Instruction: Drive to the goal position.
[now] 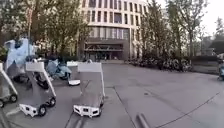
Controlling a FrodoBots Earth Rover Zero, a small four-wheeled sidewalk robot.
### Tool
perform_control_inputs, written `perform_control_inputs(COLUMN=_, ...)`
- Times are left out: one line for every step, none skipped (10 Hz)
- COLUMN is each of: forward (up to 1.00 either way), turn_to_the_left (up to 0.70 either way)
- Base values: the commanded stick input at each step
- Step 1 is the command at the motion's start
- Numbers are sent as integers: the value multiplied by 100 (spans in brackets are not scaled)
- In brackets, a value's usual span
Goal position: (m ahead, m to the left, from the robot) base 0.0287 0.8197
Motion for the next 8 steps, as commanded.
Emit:
perform_control_inputs(forward=0, turn_to_the_left=-43)
perform_control_inputs(forward=0, turn_to_the_left=-42)
perform_control_inputs(forward=0, turn_to_the_left=-42)
perform_control_inputs(forward=0, turn_to_the_left=-42)
perform_control_inputs(forward=0, turn_to_the_left=-42)
perform_control_inputs(forward=0, turn_to_the_left=-42)
perform_control_inputs(forward=0, turn_to_the_left=-42)
perform_control_inputs(forward=0, turn_to_the_left=-42)
